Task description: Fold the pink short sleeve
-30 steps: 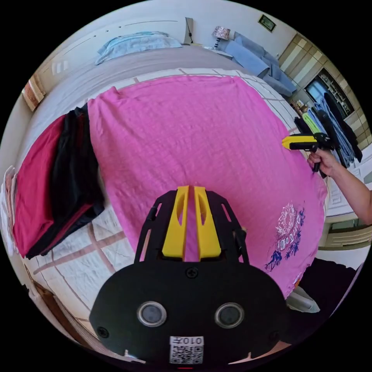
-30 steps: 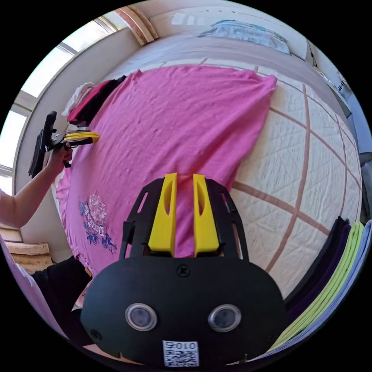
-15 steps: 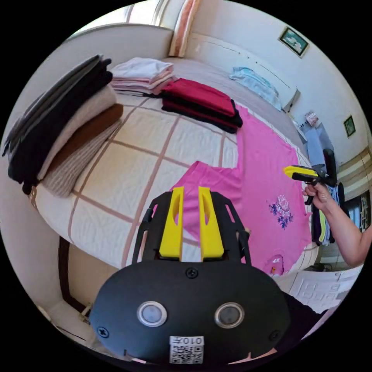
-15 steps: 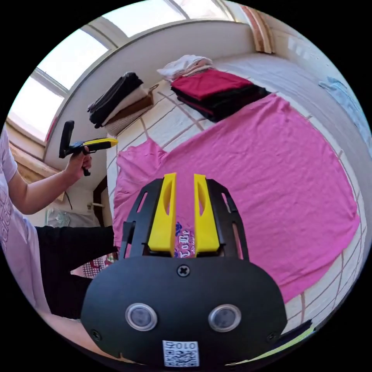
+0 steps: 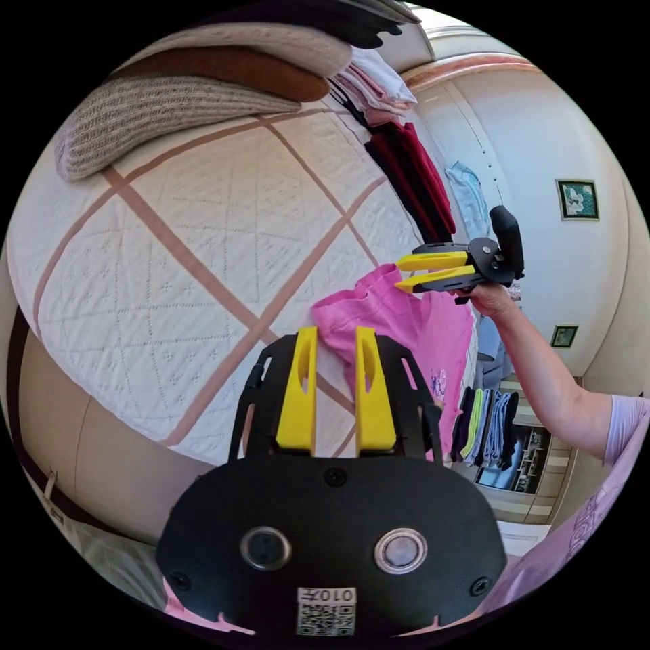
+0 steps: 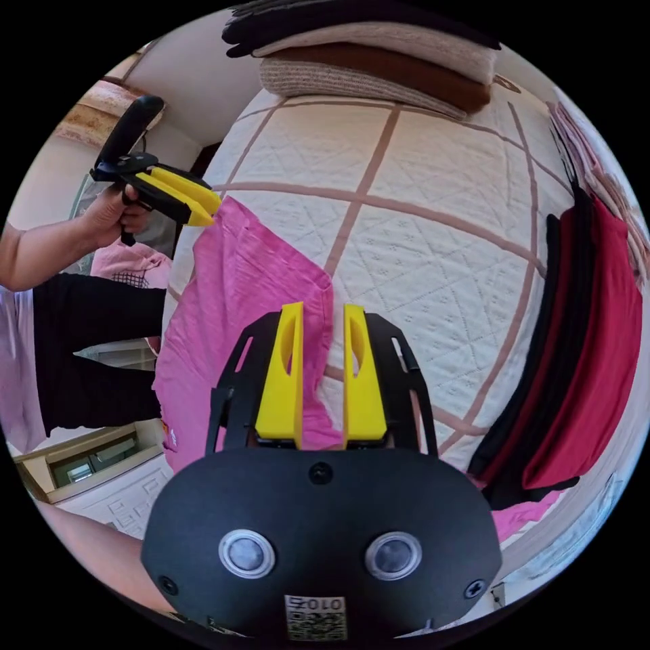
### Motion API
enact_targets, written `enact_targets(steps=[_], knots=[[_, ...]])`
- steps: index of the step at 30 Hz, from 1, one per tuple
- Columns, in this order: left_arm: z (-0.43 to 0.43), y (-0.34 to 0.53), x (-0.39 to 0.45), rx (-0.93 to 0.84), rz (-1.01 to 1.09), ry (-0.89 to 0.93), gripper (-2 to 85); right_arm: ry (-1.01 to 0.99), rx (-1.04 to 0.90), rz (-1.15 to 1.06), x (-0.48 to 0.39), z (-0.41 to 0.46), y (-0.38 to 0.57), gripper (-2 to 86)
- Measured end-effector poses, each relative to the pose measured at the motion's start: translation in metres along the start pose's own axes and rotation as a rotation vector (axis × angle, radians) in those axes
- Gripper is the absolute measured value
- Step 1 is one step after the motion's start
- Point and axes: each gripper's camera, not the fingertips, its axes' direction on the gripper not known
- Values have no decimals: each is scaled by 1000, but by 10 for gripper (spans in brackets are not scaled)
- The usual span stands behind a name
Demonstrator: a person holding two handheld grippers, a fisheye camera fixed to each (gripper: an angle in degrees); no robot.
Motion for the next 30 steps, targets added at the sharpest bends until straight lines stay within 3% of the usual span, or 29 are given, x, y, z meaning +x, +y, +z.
enact_targets(steps=[10,13,17,21,30], knots=[[11,22,4,-4,110,44,3,-107,-23,-122,7,14,-26,40],[-11,43,46,76,268,-32,1,-70,33,-194,-6,-6,-4,39],[-18,95,167,41,683,-249,-1,25,102,-277,-30,-25,46,38],[43,163,263,-69,970,-414,-1,168,172,-289,-56,-9,112,32],[208,248,319,-228,1157,-623,6,385,223,-153,-82,91,188,38]])
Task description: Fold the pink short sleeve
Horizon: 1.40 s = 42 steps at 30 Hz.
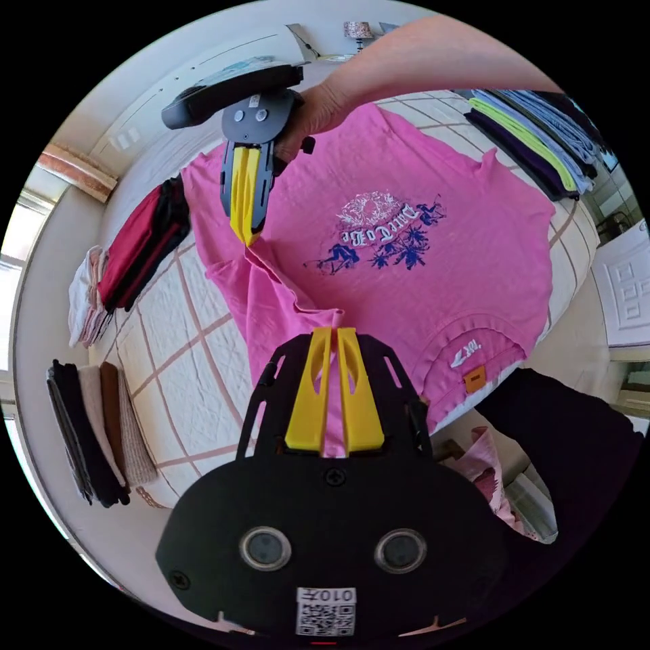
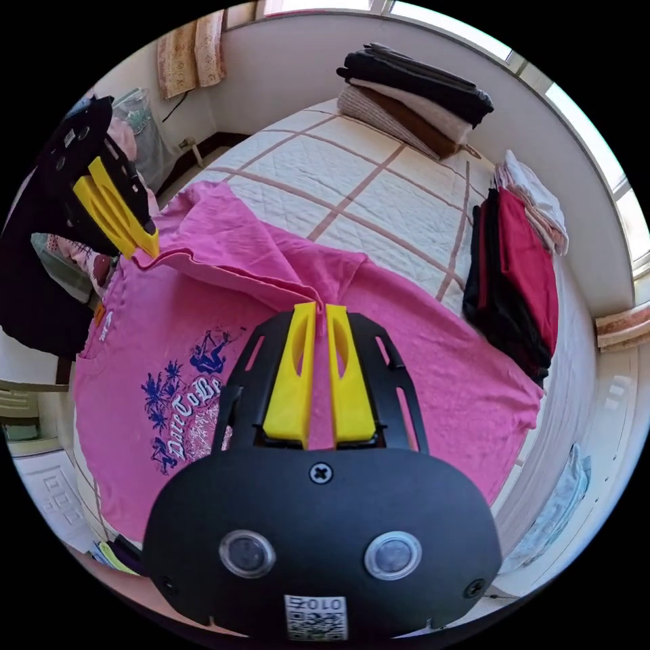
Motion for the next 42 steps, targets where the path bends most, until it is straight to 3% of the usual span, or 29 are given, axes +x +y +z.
enact_targets(steps=[4,9,11,13,17,22,33,42], knots=[[27,-19,32,-58,50,-9,21,-27,-6,119,1,22,28,42],[37,-36,60,-75,131,167,53,-76,-53,405,13,12,71,34],[30,-22,49,-37,61,205,59,-72,-36,544,9,1,91,37],[25,2,27,-25,-56,192,62,-186,98,713,-10,-16,110,48],[43,63,-25,-72,-212,110,66,-363,132,918,-60,-6,110,65],[85,80,-54,-28,-260,329,66,-387,57,1236,-124,22,99,72],[139,45,-46,-5,-221,527,17,-327,-70,1392,-158,30,111,38],[153,16,-27,-63,-74,345,6,-377,-150,1371,-187,27,166,31]])
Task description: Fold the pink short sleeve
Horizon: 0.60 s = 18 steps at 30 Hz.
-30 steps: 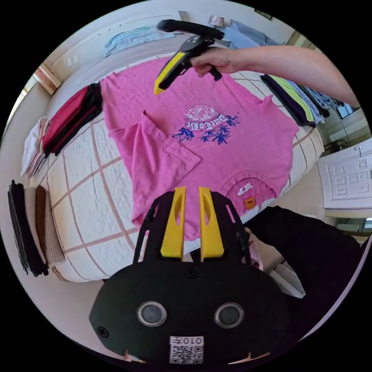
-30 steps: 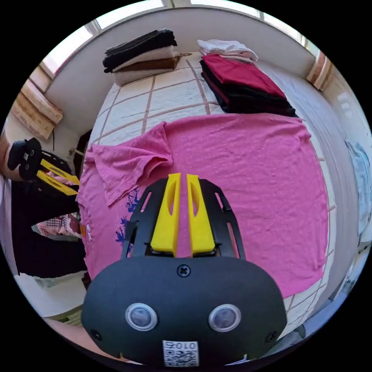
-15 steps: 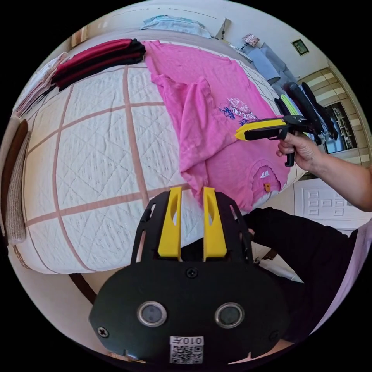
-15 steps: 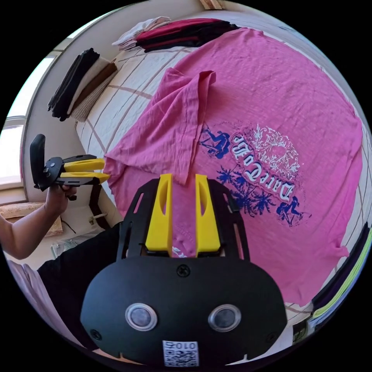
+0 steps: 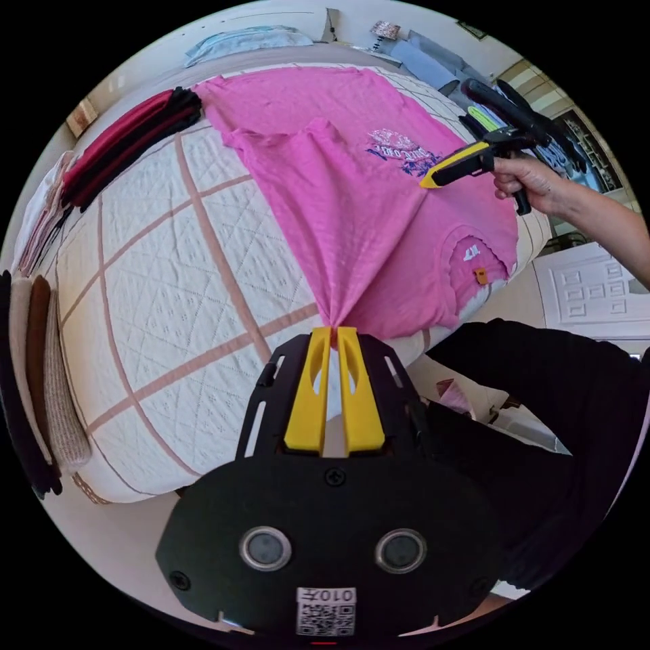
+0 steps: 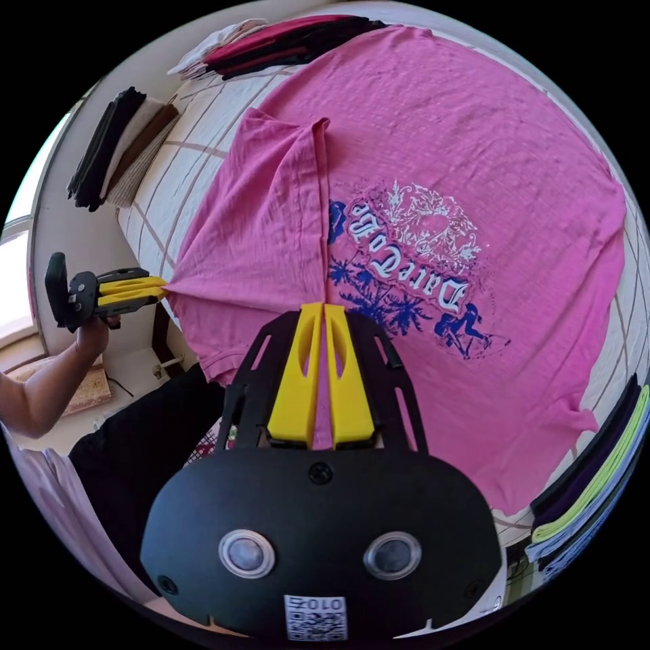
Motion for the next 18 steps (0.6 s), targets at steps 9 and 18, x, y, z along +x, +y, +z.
enact_targets(steps=[9,18], knots=[[27,-41,10,-130,40,-59,32,-24,27,8,25,-2,52,17],[19,-115,-2,54,47,9,16,-99,226,-80,30,-1,100,18]])
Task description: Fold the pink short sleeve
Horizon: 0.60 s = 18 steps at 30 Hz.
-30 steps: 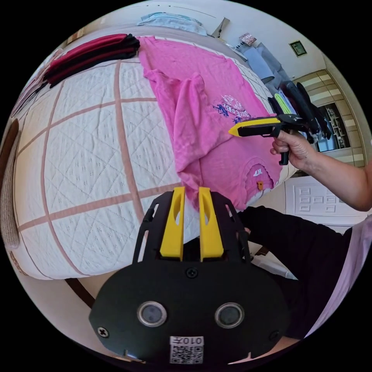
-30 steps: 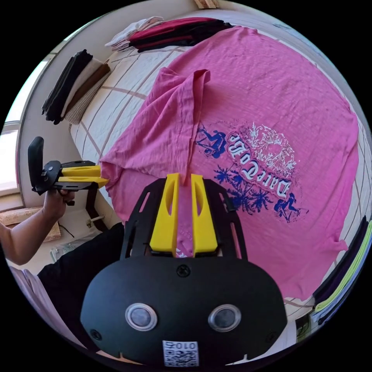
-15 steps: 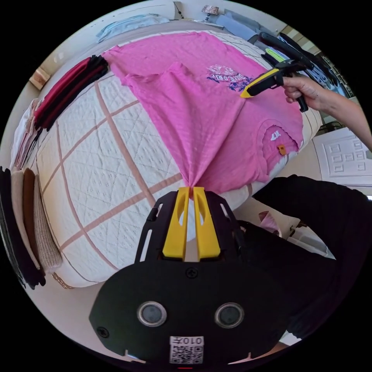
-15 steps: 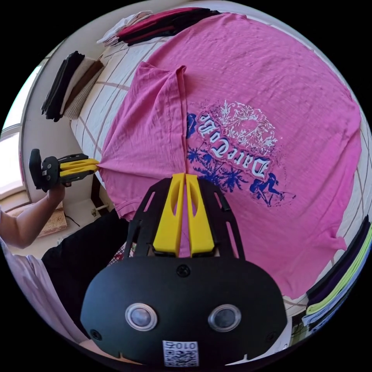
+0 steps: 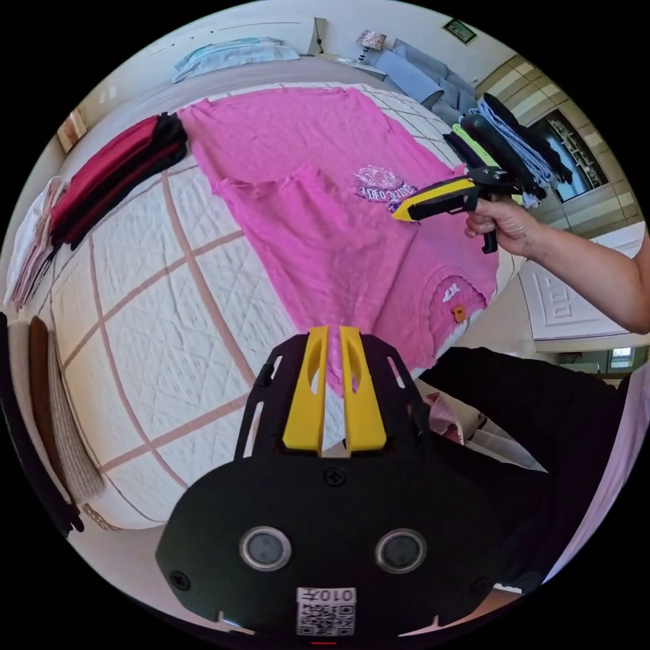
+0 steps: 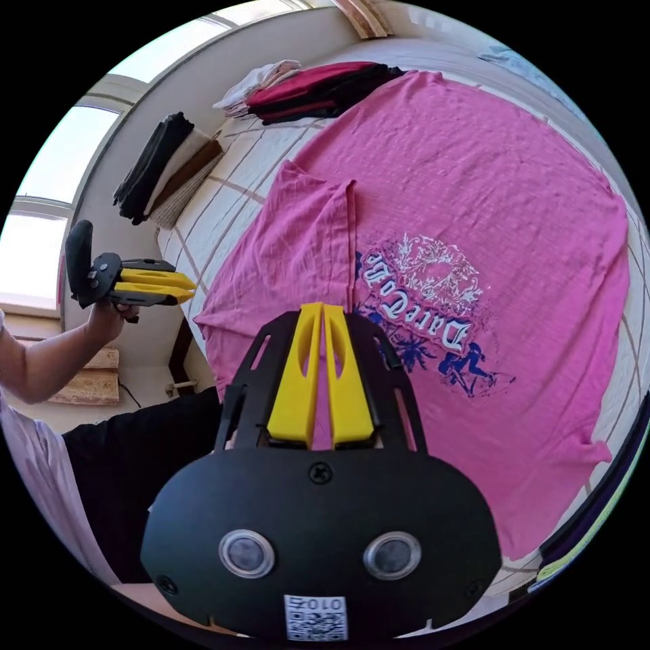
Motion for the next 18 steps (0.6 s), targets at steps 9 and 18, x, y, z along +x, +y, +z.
enact_targets(steps=[9,18], knots=[[27,-117,-2,136,25,187,17,265,558,388,36,-94,179,44],[112,-442,148,-10,536,489,45,95,720,1185,146,-120,420,84]])
